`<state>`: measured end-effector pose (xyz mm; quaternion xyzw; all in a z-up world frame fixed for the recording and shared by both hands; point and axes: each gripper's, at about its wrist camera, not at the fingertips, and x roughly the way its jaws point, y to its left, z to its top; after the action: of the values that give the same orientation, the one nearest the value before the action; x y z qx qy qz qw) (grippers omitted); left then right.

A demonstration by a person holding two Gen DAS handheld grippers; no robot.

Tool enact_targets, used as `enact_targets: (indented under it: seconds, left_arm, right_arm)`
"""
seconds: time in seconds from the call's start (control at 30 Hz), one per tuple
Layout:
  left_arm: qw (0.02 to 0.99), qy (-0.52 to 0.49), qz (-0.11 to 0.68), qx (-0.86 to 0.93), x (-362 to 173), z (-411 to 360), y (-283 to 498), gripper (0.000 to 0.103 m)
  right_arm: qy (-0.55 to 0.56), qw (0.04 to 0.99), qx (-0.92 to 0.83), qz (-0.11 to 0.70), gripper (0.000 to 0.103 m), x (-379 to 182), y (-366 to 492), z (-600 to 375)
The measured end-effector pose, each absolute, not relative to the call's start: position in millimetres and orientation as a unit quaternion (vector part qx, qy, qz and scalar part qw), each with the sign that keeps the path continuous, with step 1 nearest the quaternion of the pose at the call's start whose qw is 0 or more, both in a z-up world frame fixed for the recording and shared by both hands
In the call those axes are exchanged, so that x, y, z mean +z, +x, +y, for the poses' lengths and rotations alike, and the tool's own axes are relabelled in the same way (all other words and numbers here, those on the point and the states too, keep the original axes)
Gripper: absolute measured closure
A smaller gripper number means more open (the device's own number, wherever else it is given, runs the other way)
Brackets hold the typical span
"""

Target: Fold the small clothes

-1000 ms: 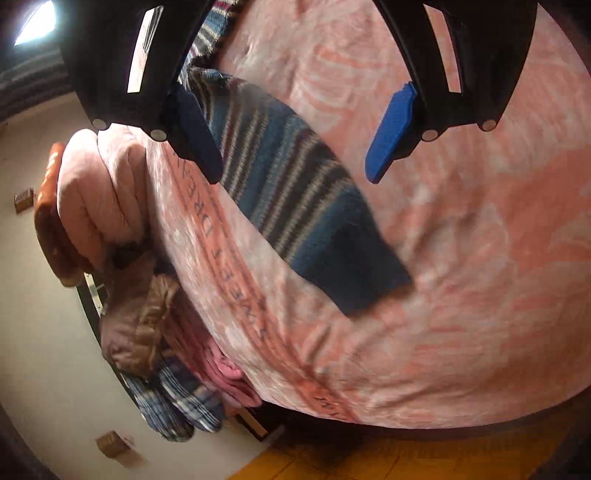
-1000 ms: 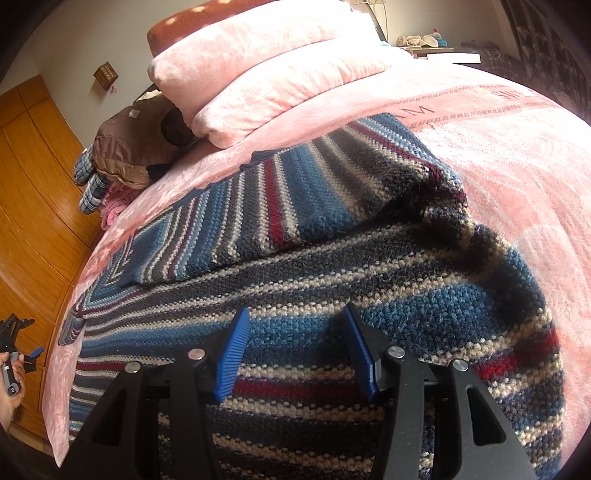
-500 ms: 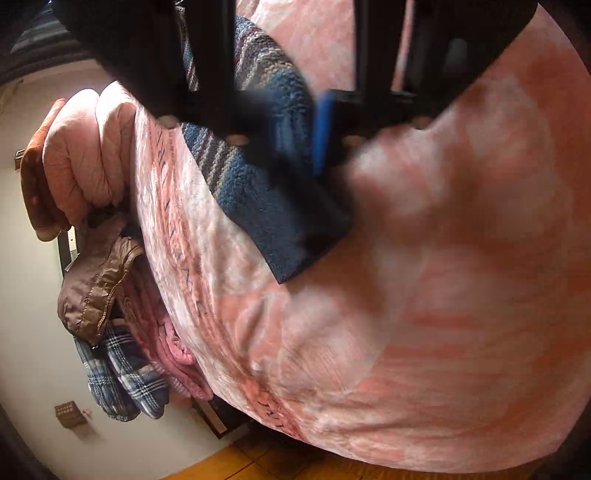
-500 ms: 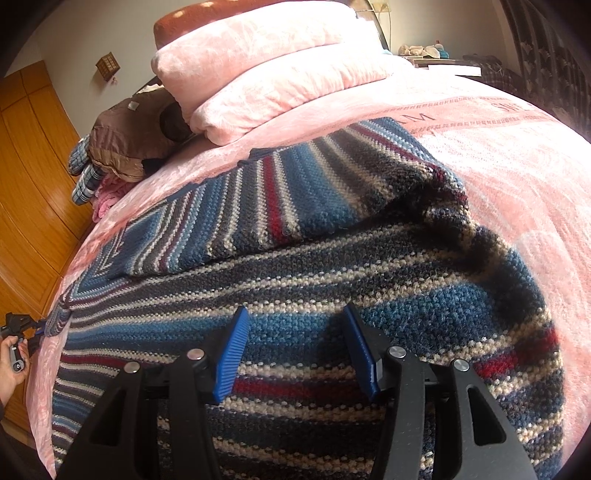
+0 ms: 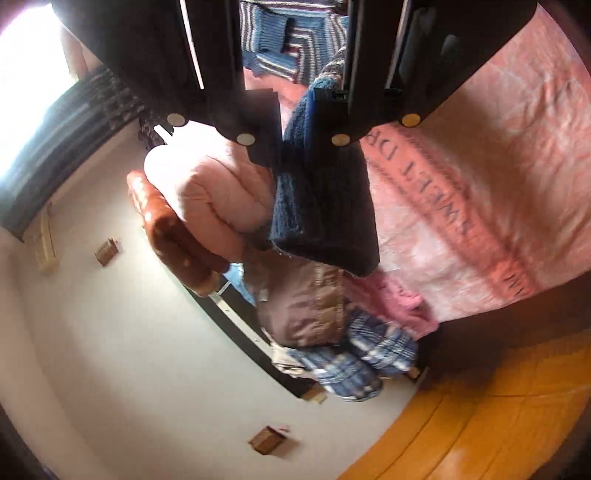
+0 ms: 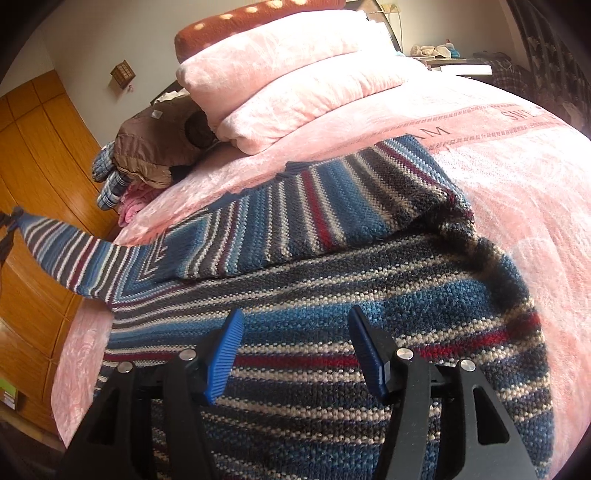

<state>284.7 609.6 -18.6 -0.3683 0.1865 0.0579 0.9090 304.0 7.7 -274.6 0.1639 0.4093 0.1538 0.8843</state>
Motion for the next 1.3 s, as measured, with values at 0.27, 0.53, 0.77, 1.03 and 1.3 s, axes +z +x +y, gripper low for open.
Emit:
enact_targets:
  seconds: [0.27, 0.53, 0.77, 1.03, 1.3]
  left_arm:
    - [0.929, -0.294, 0.225, -0.006, -6, 470, 349, 0.096]
    - [0.922, -0.252, 0.289, -0.055, -76, 341, 400, 0.096]
    - [0.905, -0.216, 0.357, -0.084, -165, 246, 430, 0.096]
    - [0.864, -0.174, 0.456, -0.123, -260, 172, 447, 0.069]
    - [0.858, -0.231, 0.435, -0.144, -256, 240, 360, 0.016]
  right_arm:
    - [0.191, 0.877, 0.154, 0.413, 0.043, -269, 291, -16]
    - [0.221, 0.867, 0.155, 0.419, 0.042, -274, 295, -33]
    - [0.234, 0.859, 0.161, 0.426, 0.042, -279, 297, -38]
    - [0.263, 0.844, 0.155, 0.441, 0.032, -283, 306, -51]
    - [0.404, 0.758, 0.221, 0.462, 0.031, -273, 389, -68]
